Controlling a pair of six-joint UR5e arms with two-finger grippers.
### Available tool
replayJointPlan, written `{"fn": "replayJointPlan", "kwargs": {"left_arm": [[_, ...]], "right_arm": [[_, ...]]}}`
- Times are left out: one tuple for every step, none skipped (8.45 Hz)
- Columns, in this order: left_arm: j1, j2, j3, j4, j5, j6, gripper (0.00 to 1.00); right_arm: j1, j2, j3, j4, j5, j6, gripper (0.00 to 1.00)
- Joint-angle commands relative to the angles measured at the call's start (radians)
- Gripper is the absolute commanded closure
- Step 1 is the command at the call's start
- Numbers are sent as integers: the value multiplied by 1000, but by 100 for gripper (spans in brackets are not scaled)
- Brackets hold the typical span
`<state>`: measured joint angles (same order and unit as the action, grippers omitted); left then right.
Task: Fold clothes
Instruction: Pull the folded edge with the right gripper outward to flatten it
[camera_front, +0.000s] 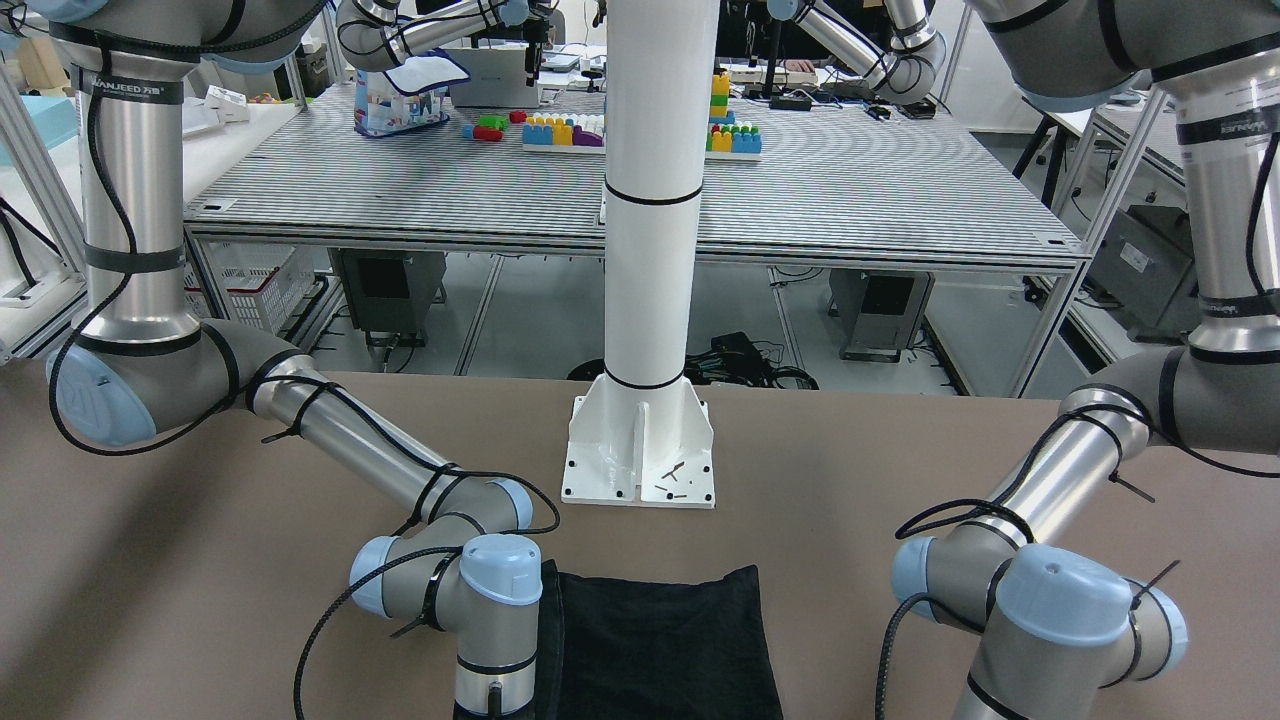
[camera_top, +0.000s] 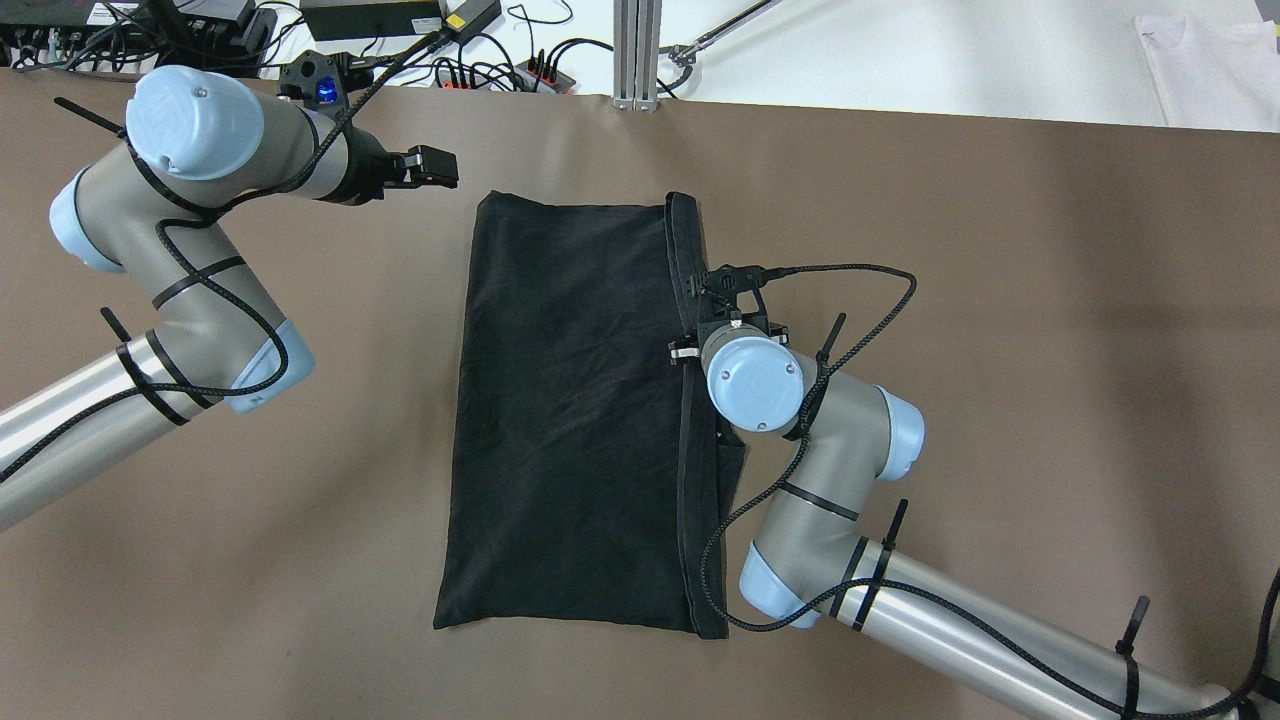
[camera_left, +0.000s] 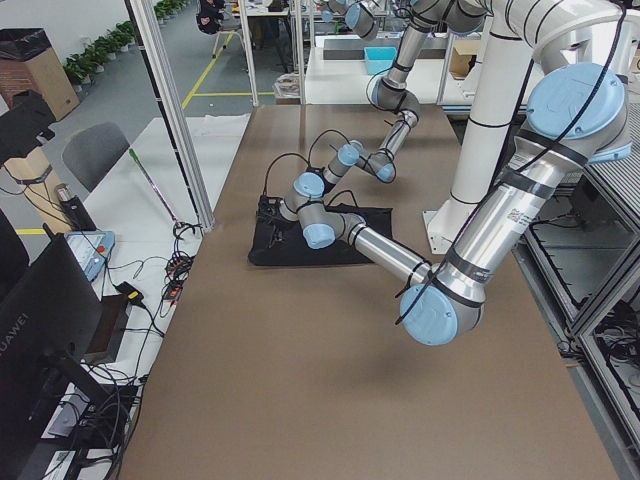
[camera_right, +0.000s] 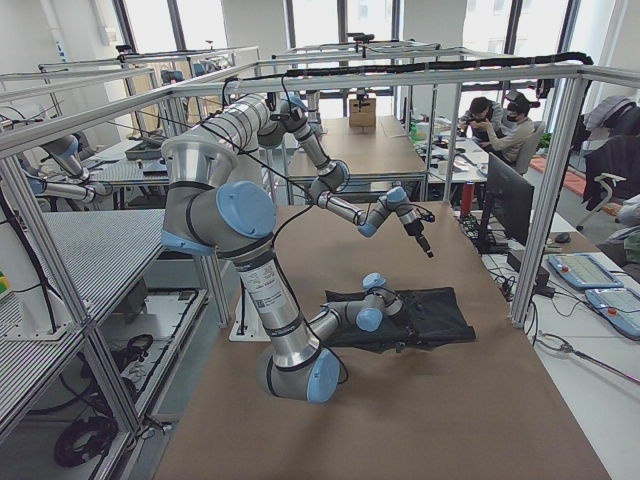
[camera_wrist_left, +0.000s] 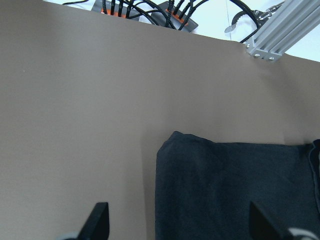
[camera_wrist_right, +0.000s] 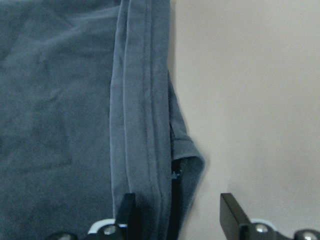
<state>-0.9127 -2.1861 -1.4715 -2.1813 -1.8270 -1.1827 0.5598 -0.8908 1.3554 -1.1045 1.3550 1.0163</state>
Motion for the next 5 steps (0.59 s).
{"fn": "replayJointPlan", "kwargs": {"left_arm": [[0, -3, -4, 0, 2, -3, 0], [0, -3, -4, 0, 2, -2, 0], [2, -4, -4, 0, 2, -2, 0], [2, -4, -3, 2, 2, -2, 0], [2, -6, -3, 2, 2, -2, 0]], "right_arm": [[9, -80, 22, 93, 6, -53, 34], [41, -86, 34, 97, 63, -82, 34], [81, -106, 63, 92, 143, -84, 34], [87, -106, 85, 86, 170, -81, 34], [88, -99, 94, 83, 170, -78, 33]]}}
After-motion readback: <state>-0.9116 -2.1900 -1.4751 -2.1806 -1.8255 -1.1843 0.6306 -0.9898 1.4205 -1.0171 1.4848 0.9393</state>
